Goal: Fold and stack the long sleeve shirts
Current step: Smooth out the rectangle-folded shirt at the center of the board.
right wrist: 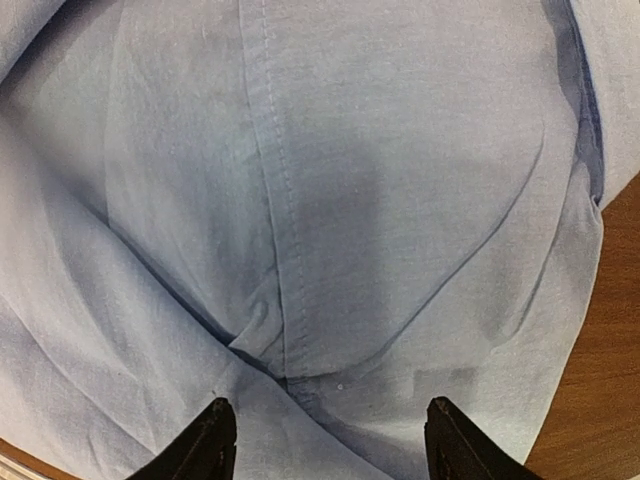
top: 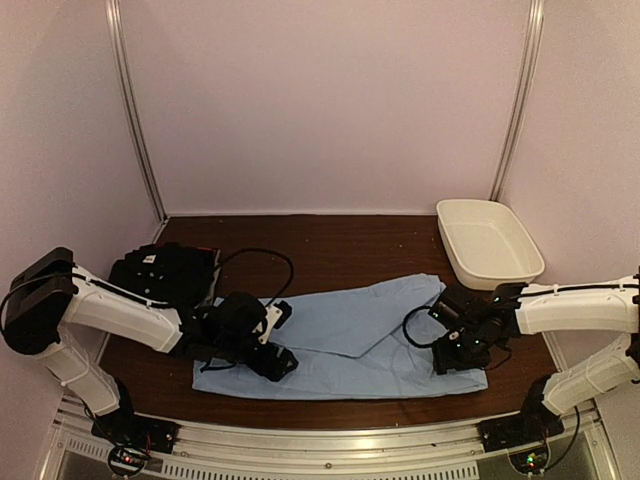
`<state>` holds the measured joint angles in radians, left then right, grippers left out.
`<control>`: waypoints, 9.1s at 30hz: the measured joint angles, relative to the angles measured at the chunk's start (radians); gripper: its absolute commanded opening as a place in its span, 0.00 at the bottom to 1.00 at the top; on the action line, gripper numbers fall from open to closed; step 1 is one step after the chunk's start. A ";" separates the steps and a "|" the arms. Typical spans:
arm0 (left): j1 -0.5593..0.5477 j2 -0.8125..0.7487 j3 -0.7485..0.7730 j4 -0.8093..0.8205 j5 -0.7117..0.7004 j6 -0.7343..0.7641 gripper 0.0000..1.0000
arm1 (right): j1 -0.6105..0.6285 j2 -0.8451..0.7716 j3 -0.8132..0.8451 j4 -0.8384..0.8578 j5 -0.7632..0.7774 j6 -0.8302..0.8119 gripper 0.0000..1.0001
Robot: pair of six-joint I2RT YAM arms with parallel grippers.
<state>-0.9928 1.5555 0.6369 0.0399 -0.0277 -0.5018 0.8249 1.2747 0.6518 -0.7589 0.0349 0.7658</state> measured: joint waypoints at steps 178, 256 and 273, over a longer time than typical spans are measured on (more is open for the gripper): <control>-0.024 0.074 0.194 -0.127 0.072 0.130 0.93 | 0.172 0.158 0.031 0.136 0.134 0.200 0.00; -0.032 -0.185 -0.103 -0.059 -0.080 0.098 0.96 | -0.269 -0.040 0.192 -0.053 0.291 -0.008 0.56; -0.032 -0.254 -0.037 0.025 -0.020 0.104 0.97 | -0.362 -0.028 0.061 0.079 0.064 -0.089 0.50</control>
<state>-1.0245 1.3014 0.5995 0.0647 -0.0479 -0.3977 0.4625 1.2469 0.7124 -0.6796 0.0990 0.6765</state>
